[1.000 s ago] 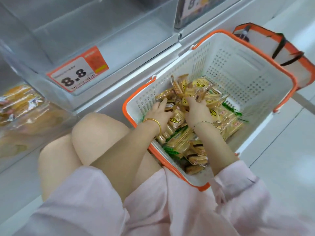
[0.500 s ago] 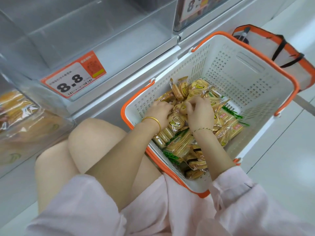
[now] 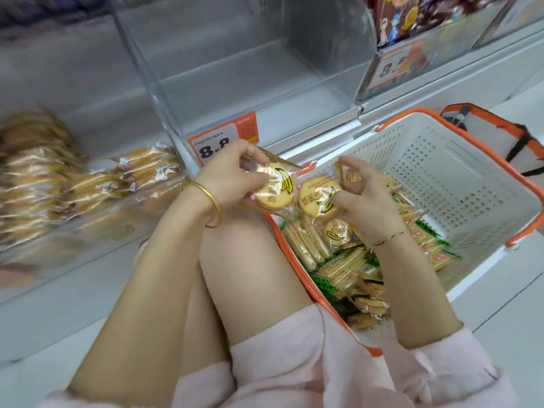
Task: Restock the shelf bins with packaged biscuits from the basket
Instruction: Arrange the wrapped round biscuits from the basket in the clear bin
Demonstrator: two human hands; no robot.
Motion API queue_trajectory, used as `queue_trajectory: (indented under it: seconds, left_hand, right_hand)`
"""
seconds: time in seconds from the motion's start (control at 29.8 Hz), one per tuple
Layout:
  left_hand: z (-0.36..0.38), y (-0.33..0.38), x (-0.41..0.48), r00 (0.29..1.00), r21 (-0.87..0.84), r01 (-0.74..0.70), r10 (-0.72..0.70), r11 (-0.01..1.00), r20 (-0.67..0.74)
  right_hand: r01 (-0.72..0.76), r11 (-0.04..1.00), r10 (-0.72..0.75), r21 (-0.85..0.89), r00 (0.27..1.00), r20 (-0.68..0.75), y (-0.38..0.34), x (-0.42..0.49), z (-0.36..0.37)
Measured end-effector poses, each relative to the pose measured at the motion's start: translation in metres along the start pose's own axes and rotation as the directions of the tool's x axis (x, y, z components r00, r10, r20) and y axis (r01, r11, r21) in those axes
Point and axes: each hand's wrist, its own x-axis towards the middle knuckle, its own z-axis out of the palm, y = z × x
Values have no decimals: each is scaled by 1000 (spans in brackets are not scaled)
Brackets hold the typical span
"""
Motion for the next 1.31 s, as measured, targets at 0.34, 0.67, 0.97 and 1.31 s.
queue_trajectory:
  seconds: [0.34, 0.67, 0.97, 1.31]
  left_hand:
    - [-147, 30, -103, 983, -94, -109, 94, 990, -156]
    - [-209, -8, -77, 720, 152, -178, 234, 972, -653]
    - [-202, -53, -53, 720, 276, 38, 165, 961, -675]
    - [-206, -63, -32, 959, 699, 116, 104, 705, -265]
  right_hand:
    - [400, 915, -356, -46, 858, 371, -90, -40, 105]
    - [756, 436, -633, -488, 643, 431, -148, -25, 203]
    - [634, 160, -601, -757, 671, 434, -146, 0, 245]
    - [571, -244, -397, -784, 679, 618, -140, -3, 273]
